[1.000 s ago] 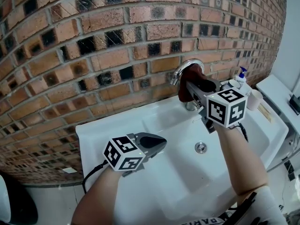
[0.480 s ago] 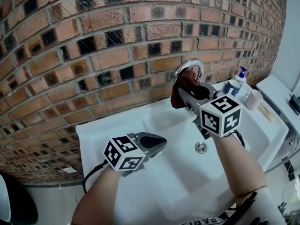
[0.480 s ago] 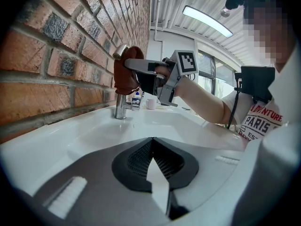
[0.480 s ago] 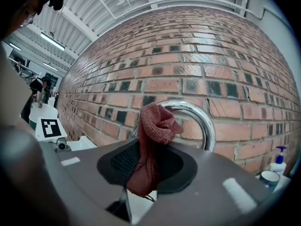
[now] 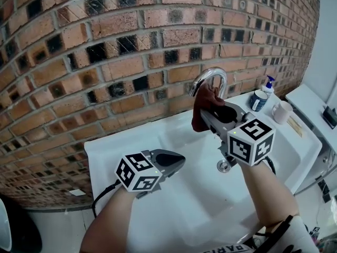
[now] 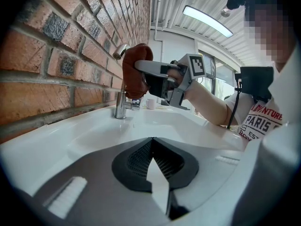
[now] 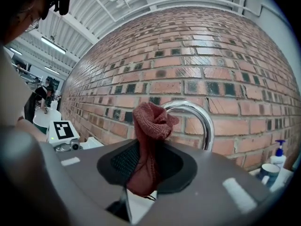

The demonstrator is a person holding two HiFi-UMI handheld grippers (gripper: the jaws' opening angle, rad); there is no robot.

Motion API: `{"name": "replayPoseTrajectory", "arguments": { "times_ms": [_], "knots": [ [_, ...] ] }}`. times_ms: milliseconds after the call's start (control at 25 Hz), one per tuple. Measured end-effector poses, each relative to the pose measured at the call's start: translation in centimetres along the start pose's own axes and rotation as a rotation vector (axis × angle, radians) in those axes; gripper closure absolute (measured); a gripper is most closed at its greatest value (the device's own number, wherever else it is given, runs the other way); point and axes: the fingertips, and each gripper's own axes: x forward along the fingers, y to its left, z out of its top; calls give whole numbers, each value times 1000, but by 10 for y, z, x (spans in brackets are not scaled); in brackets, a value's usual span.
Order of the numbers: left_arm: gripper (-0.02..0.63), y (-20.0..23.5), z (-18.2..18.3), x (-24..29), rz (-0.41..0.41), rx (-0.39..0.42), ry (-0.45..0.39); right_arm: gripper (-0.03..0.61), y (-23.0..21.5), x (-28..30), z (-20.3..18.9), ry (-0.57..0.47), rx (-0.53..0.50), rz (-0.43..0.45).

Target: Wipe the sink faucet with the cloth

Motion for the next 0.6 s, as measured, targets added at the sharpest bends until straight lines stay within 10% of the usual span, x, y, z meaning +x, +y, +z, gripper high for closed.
{"name": "replayPoseTrajectory", "arguments": {
  "times_ms": [600],
  "knots": [
    [607, -2, 1, -2, -2, 1, -5, 485, 70, -20, -104, 226, 93, 189]
  ]
}}
